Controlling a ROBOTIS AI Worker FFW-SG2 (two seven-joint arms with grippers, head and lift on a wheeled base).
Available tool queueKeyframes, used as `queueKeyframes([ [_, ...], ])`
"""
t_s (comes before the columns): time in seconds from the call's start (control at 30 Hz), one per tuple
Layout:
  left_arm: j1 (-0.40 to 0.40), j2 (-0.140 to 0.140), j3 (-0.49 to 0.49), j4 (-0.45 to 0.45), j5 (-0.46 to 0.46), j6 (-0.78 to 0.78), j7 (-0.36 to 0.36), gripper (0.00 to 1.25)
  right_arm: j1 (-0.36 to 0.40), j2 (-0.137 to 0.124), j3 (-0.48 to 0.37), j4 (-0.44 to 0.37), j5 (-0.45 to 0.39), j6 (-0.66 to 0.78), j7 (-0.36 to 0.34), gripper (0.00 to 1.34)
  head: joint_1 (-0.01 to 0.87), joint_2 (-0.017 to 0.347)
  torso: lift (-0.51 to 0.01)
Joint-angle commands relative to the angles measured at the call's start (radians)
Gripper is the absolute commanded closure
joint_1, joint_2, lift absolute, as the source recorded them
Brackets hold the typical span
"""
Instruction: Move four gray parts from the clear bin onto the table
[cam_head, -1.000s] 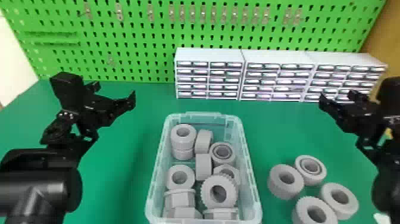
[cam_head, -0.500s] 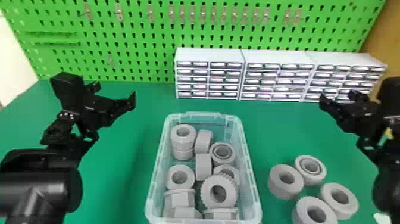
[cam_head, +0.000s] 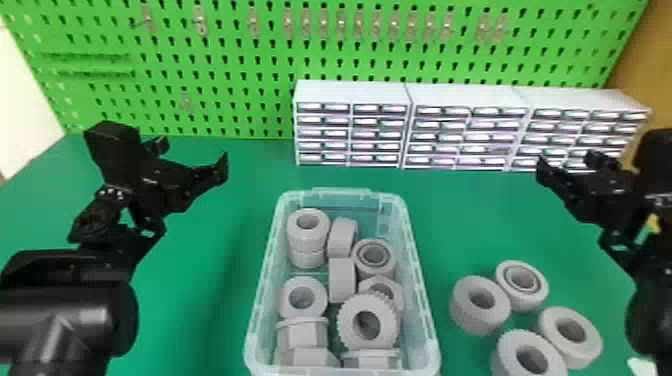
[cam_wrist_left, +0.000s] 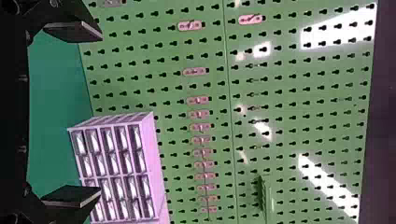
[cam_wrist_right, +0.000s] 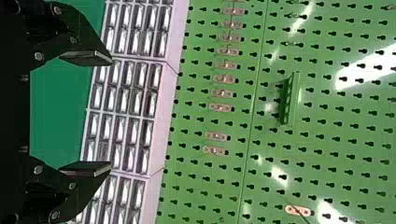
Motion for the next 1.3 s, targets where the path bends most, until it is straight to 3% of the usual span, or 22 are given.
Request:
queueKeyframes([
  [0.0,0.000,0.000,-0.001,0.000,0.000,0.000,0.000,0.13,-0.004,-0.003,0.001,-0.004,0.000,0.021,0.000,0.47,0.678,0.034,-0.050],
  [0.77,0.002,0.000,0.002,0.000,0.000,-0.002,0.000,0.13,-0.008,-0.021,0.019,-0.007,0.000,0.020,0.000,0.47,0.678,0.034,-0.050],
  [1.27,-0.005,0.002,0.000,0.000,-0.002,-0.003,0.000,0.13,-0.005,-0.018,0.007,-0.007,-0.005,0.020,0.000,0.47,0.678,0.034,-0.050],
])
